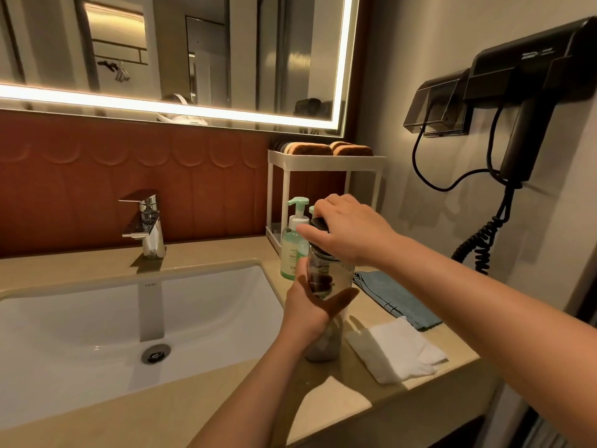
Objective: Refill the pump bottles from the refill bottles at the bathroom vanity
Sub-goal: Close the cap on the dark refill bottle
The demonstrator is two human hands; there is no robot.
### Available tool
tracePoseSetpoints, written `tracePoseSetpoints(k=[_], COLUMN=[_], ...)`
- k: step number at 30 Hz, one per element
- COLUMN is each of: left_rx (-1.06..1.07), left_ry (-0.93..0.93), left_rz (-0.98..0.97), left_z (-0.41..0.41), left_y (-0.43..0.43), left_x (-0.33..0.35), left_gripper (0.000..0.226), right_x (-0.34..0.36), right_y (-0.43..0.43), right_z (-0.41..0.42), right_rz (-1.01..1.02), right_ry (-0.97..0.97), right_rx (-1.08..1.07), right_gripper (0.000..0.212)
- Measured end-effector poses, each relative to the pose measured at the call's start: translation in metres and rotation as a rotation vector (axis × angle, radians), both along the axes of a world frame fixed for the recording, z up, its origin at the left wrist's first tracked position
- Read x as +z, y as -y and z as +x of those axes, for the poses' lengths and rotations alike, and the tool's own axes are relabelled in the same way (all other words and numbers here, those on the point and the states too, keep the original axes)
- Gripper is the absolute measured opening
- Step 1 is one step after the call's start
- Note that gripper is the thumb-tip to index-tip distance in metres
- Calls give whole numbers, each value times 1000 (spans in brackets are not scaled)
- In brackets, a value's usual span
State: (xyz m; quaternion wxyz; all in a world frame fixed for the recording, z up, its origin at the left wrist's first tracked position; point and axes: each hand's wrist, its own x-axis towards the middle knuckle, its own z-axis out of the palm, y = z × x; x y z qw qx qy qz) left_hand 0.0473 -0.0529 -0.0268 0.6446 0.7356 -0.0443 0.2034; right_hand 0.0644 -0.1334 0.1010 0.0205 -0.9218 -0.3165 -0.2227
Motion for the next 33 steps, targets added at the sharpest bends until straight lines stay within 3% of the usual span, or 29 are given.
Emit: tracePoseSetpoints(k=[4,6,8,12,20,22,24,30,33], left_rx=[-20,-13,-3,-2,2,0,0,-19,-4], left_ry=[-13,-6,-5,8,-7,-11,-12,-12,-29], left_rz=[-19,-9,-1,13,-14,-16,-6,-11,5], left_z=[-1,-1,-1,1,1,1,1,1,1], left_y=[-1,-1,0,0,0,0,0,-1,-1], left_x=[1,0,0,-2,-2,-2,-1,-2,-2], left_gripper=[89,81,79,78,88,89,90,83,85], right_x=[11,24,31,31,8,3,-1,23,31], right_y=[-6,6,21,26,-7,-10,-17,-2,24], right_z=[-5,-7,-8,-3,-6,-3,-1,-4,-8], right_rz=[241,224,165,137,-10,6,67,304,211], right_ry=[-490,-711,-771,-574,202,238,76,-690,-792], right_rx=[127,187,228,222,-76,-103,-57,154,243], right_gripper=[54,43,40,45,59,59,53,31,35])
